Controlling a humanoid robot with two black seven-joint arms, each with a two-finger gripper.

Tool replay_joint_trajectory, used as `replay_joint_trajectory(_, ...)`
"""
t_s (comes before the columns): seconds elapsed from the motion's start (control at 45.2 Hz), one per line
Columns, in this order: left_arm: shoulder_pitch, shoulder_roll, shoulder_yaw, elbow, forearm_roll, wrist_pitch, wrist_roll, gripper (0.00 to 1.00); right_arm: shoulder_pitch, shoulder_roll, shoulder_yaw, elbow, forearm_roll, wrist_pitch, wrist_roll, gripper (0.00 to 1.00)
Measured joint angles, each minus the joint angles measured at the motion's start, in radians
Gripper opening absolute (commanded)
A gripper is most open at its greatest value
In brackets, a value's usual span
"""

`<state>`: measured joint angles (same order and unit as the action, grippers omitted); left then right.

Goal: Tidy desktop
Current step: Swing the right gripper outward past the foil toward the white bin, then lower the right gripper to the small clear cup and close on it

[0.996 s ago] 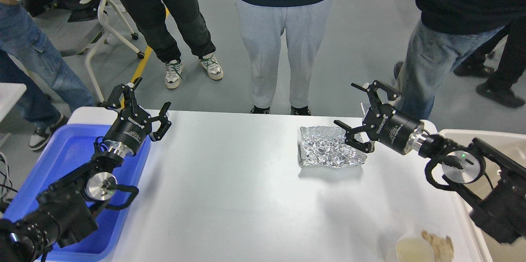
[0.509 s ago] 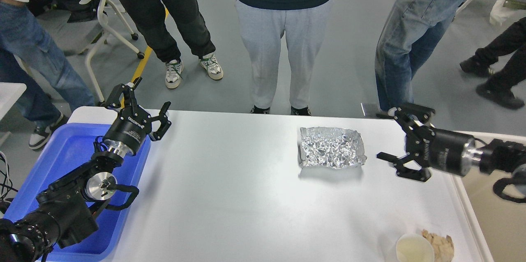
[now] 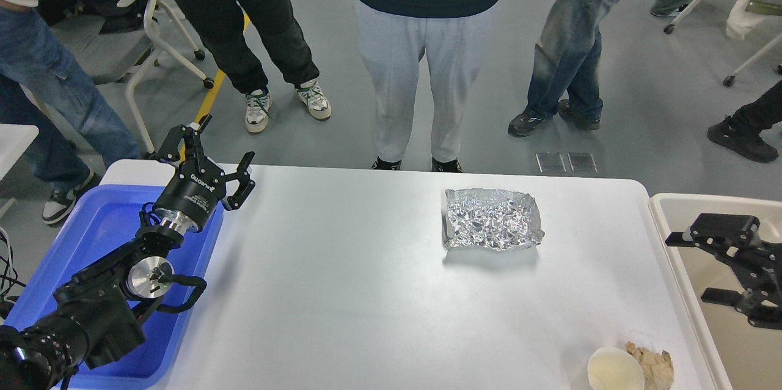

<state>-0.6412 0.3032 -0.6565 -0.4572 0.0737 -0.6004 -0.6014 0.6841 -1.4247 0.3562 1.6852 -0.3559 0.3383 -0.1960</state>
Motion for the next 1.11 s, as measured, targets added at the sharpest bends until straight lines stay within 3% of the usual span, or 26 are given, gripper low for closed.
replay_joint_trajectory(0.399, 0.000, 0.000, 0.000, 0.000, 0.000, 0.000, 0.000, 1.00, 0.016, -0.056, -0.166, 0.051, -0.182, -0.022, -0.003, 1.00)
replay_joint_trajectory(1.107, 0.000, 0.000, 0.000, 0.000, 0.000, 0.001, 0.000, 1.00, 0.014, 0.110, -0.281, 0.030, -0.302, -0.055, 0.000, 1.00)
